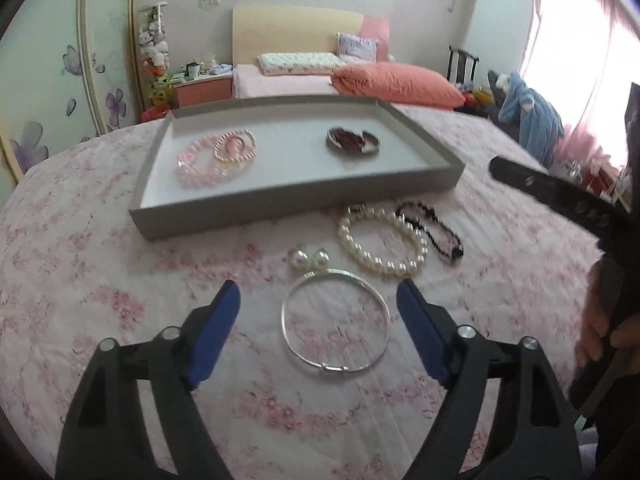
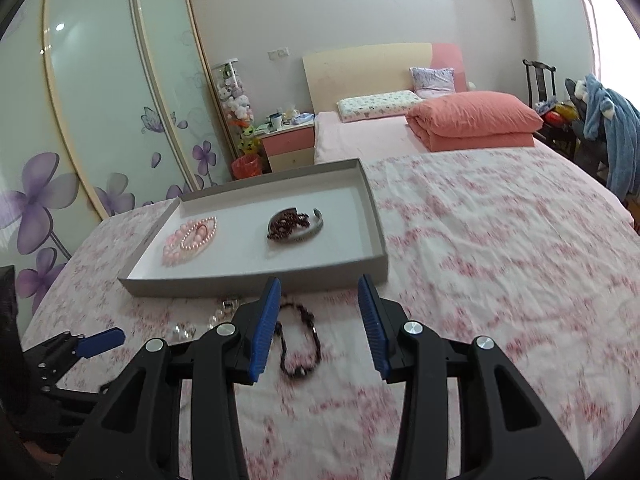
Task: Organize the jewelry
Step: 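Withdraw both grippers from the tray toward the remaining jewelry, then grasp the black bead bracelet with the right gripper while the left grasps the silver bangle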
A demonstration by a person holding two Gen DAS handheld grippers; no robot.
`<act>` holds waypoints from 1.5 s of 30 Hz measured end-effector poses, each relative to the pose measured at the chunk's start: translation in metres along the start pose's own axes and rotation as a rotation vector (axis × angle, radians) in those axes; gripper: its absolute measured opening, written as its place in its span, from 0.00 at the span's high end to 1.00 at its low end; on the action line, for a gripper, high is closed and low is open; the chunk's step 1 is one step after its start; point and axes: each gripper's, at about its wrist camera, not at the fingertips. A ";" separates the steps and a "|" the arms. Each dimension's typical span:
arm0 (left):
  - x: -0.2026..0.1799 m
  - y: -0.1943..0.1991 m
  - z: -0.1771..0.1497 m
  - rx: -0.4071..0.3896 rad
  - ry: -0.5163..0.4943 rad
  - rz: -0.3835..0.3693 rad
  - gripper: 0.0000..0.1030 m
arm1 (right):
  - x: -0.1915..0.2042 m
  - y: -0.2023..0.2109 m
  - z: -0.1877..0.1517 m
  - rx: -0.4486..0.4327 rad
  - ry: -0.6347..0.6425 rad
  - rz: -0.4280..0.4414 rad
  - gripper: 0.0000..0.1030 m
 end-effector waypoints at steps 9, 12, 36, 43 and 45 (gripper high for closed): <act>-0.013 -0.026 -0.018 0.116 -0.059 0.053 0.15 | -0.010 0.013 -0.011 0.016 -0.027 -0.003 0.60; -0.015 -0.028 -0.017 0.111 -0.069 0.068 0.15 | -0.012 0.013 -0.014 0.023 -0.031 -0.004 0.60; 0.081 -0.008 -0.015 0.086 0.046 0.234 0.33 | 0.005 -0.007 -0.032 0.141 0.028 0.008 0.61; 0.088 -0.007 -0.013 0.085 0.060 0.249 0.33 | 0.014 -0.024 -0.038 0.210 0.082 0.000 0.74; 0.088 -0.007 -0.013 0.085 0.060 0.249 0.33 | 0.015 -0.031 -0.037 0.224 0.088 -0.009 0.74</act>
Point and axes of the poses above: each gripper's, at about its wrist camera, not at the fingertips, and y roughly against the way its jaws point, x to its left, z to its top, and after that the axes turned 15 degrees about -x, right-handed
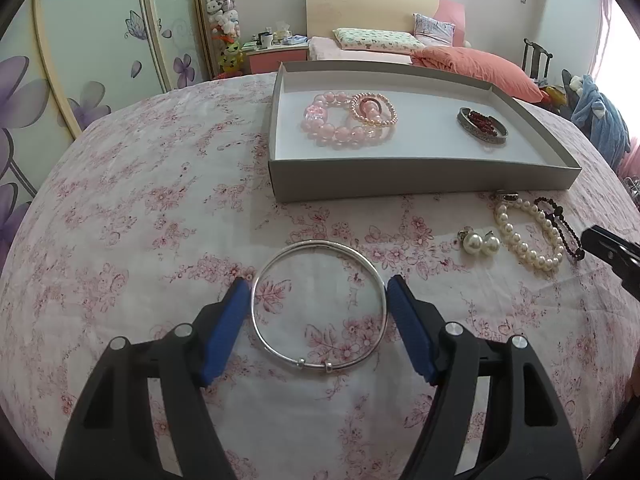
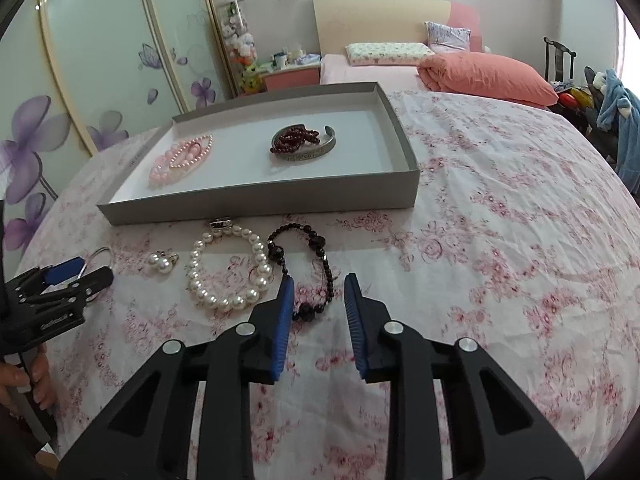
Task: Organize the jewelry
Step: 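Grasp the black bead bracelet with the right gripper while the left grasps the silver bangle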
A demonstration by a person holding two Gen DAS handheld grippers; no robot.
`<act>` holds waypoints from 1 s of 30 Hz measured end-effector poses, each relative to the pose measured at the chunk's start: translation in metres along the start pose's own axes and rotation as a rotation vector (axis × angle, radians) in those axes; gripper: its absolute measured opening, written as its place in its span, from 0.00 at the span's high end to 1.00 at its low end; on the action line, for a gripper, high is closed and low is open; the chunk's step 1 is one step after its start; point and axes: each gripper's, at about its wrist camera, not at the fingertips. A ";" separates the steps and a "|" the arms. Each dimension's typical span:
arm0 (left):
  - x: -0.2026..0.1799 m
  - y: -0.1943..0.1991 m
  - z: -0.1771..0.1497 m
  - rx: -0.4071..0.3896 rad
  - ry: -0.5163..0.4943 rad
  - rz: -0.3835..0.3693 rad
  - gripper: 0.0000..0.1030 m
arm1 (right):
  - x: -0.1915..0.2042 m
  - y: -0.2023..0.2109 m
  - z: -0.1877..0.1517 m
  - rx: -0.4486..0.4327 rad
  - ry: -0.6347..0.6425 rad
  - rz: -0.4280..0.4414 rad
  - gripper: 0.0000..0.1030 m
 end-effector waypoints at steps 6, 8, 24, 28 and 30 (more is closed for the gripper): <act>0.000 0.000 0.000 0.001 0.000 0.001 0.33 | 0.000 -0.021 0.007 0.046 0.007 -0.015 0.75; 0.000 0.000 0.000 0.001 0.000 0.001 0.33 | 0.000 -0.026 0.009 0.053 0.014 -0.020 0.75; 0.000 0.000 0.000 0.001 0.000 0.001 0.32 | 0.001 -0.021 0.004 0.046 0.059 -0.039 0.88; -0.001 0.000 0.000 0.001 0.000 0.001 0.32 | -0.009 -0.009 0.002 0.036 0.006 -0.029 0.89; -0.001 0.000 0.001 0.001 0.001 0.002 0.32 | -0.012 -0.001 0.004 0.006 -0.017 -0.015 0.89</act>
Point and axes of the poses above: each gripper's, at about its wrist camera, not at the fingertips, and y roughly against the way its jaws point, x to its left, z to its top, and after that the axes turned 15 degrees about -x, right-handed
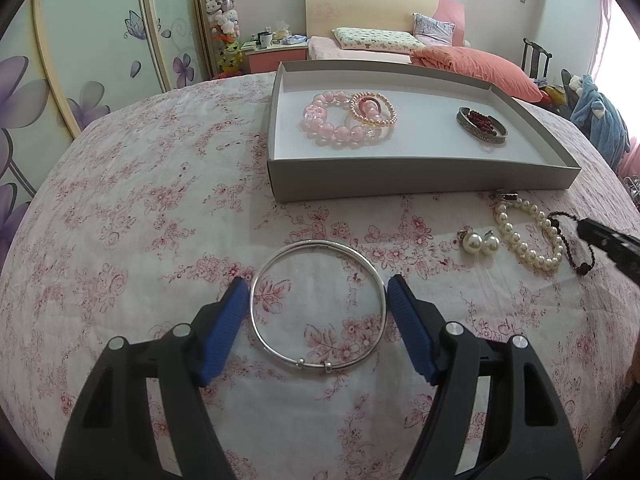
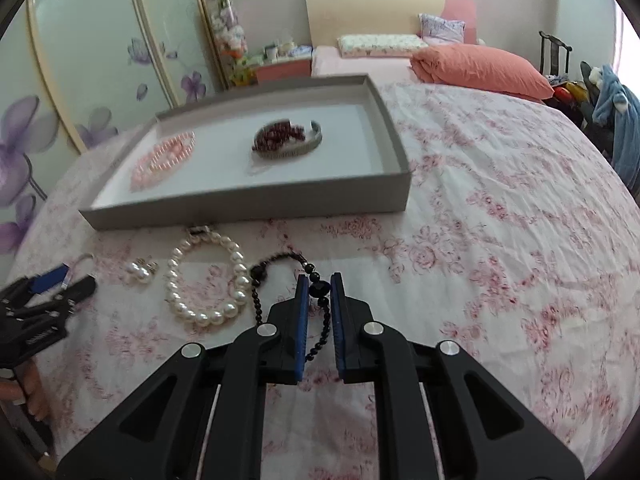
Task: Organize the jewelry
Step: 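Grasp the black bead bracelet with the right gripper while the left grasps the silver bangle, then carry both pieces into the grey tray and open both grippers to release them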
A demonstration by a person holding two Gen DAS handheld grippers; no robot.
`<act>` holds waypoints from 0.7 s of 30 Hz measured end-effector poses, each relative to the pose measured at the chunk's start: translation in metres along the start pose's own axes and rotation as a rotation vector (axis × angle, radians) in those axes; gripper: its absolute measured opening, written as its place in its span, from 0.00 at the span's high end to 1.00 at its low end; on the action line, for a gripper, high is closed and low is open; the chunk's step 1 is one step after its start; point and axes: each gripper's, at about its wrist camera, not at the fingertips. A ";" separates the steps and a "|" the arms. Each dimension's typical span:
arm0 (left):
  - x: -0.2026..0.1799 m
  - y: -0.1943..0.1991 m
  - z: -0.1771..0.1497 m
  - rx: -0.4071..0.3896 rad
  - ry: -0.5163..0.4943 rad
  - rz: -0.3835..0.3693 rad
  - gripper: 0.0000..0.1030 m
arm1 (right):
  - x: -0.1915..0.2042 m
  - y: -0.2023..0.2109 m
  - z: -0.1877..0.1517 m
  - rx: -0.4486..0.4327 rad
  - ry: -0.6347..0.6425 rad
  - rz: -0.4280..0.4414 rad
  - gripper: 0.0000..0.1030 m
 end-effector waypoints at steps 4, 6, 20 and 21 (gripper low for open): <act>-0.002 0.000 0.000 -0.002 -0.001 0.000 0.33 | 0.002 0.021 0.009 -0.078 -0.029 0.047 0.89; -0.002 0.000 0.000 -0.003 0.000 0.001 0.33 | 0.007 0.028 0.014 -0.107 -0.030 0.064 0.89; 0.003 0.020 -0.002 -0.062 0.032 0.009 0.34 | 0.022 0.057 0.029 -0.210 -0.013 0.106 0.89; 0.003 0.023 -0.001 -0.073 0.033 0.008 0.33 | 0.023 0.058 0.029 -0.214 -0.009 0.107 0.89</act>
Point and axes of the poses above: each gripper's, at about its wrist camera, not at the fingertips, and y roughly against the way its jaws point, x to its left, z to its top, and after that the axes turned 15 degrees about -x, right-handed
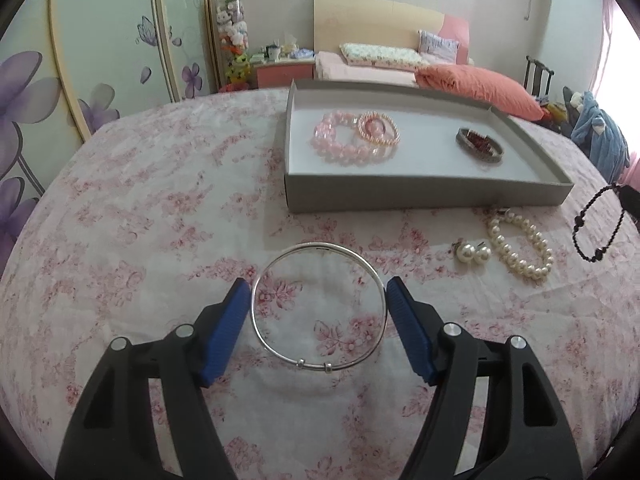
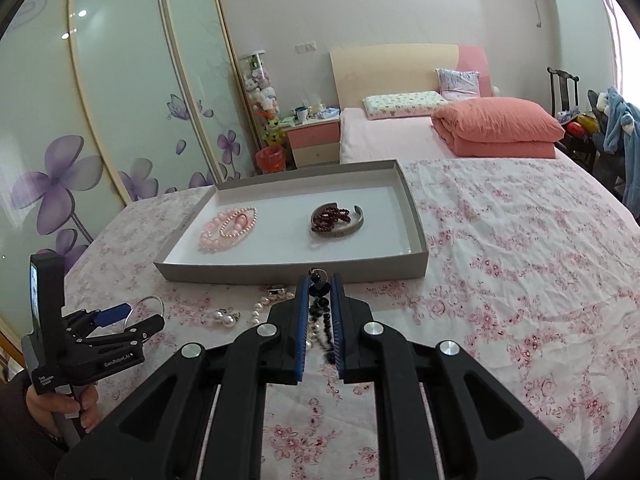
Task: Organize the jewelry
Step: 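Carry both pieces into the grey tray and open both grippers to release them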
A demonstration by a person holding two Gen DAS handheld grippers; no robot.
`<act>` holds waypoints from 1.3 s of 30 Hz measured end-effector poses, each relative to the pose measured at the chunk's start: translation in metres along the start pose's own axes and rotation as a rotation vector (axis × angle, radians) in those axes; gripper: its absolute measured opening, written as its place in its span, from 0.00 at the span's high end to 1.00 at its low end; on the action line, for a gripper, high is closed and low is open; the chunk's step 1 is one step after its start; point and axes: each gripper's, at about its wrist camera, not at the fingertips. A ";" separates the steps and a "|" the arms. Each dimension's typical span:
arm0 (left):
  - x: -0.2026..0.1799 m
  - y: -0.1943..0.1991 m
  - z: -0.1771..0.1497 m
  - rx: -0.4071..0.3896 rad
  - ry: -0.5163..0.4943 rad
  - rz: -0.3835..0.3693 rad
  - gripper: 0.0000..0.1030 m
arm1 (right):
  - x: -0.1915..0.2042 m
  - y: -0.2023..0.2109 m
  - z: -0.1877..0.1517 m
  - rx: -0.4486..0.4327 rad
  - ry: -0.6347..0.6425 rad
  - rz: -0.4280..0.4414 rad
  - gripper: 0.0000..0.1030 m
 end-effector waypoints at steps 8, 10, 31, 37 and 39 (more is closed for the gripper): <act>-0.007 0.035 0.011 -0.123 -0.006 -0.010 0.33 | 0.011 0.008 0.003 -0.034 0.017 0.021 0.89; -0.010 0.044 0.014 -0.159 -0.011 -0.012 0.33 | 0.015 0.011 0.005 -0.049 0.023 0.027 0.89; -0.041 0.110 0.047 -0.446 -0.066 -0.018 0.33 | 0.036 0.043 0.022 -0.238 0.095 0.031 0.89; -0.046 0.117 0.052 -0.486 -0.068 -0.006 0.33 | 0.040 0.050 0.026 -0.291 0.121 0.019 0.89; -0.047 0.118 0.054 -0.493 -0.068 -0.009 0.33 | 0.041 0.051 0.027 -0.302 0.126 0.018 0.89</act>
Point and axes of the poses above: each gripper's, at about its wrist camera, not at the fingertips, and y roughly against the way its jaws point, x to its left, z to its top, and after that the axes turned 15 degrees about -x, right-handed
